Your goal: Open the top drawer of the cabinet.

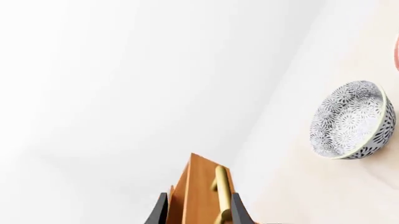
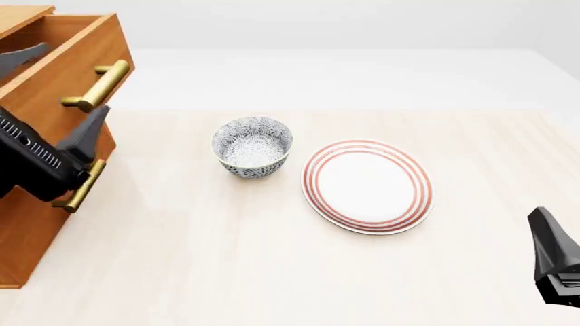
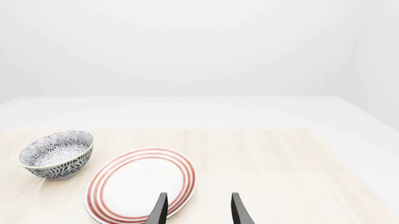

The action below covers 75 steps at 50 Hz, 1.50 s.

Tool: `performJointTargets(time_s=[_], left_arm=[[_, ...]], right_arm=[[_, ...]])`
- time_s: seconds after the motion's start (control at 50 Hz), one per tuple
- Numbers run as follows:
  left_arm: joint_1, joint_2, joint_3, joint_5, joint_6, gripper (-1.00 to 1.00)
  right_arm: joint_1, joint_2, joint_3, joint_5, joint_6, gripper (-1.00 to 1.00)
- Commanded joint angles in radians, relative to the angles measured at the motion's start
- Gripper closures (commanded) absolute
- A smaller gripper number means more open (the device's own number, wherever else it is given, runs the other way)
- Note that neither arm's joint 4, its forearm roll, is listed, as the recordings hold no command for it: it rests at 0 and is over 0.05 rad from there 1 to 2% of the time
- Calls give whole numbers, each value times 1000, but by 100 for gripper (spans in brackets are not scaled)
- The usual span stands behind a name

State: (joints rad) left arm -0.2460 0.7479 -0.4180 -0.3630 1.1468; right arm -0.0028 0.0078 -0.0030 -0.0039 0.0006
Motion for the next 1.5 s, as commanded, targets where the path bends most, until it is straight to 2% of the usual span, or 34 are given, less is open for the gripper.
performJointTargets(time_s=[0.02,0.18,0.24,0.3,0.38,0.46,0.54,0.66,0.8,0.86,0.98,1.04,1.06,1.16,1.18,1.22,1.24,1.3,1.38,1.44,1.46,1.5], left_arm=[[32,-41,-8,46,-144,-100],[57,-46,7,32,-188,-100],[64,-68,-15,67,-239,-100],[76,-74,-16,72,-250,-100],[101,-86,-35,108,-310,-100],[106,-84,-48,124,-335,-100],[130,-93,-107,208,-410,-100],[150,-98,-152,278,-440,-100],[161,-93,-234,413,-504,-100],[151,-79,-291,478,-574,-100],[186,-108,-321,540,-580,-100],[164,-96,-358,569,-617,-100],[182,-92,-374,594,-639,-100],[189,-78,-417,642,-653,-100],[219,-85,-432,675,-666,-100],[195,-60,-463,698,-693,-100],[210,-45,-495,739,-720,-100],[225,-40,-520,775,-724,-100],[202,-7,-575,822,-788,-100],[235,-5,-580,846,-785,-100],[211,25,-593,849,-805,-100],[235,27,-601,877,-819,-100]], right_arm=[[0,0,0,0,0,-100],[0,0,0,0,0,-100],[0,0,0,0,0,-100],[0,0,0,0,0,-100],[0,0,0,0,0,-100],[0,0,0,0,0,-100],[0,0,0,0,0,-100],[0,0,0,0,0,-100],[0,0,0,0,0,-100],[0,0,0,0,0,-100],[0,0,0,0,0,-100],[0,0,0,0,0,-100],[0,0,0,0,0,-100],[0,0,0,0,0,-100],[0,0,0,0,0,-100],[0,0,0,0,0,-100],[0,0,0,0,0,-100],[0,0,0,0,0,-100],[0,0,0,0,0,-100],[0,0,0,0,0,-100],[0,0,0,0,0,-100],[0,0,0,0,0,-100]])
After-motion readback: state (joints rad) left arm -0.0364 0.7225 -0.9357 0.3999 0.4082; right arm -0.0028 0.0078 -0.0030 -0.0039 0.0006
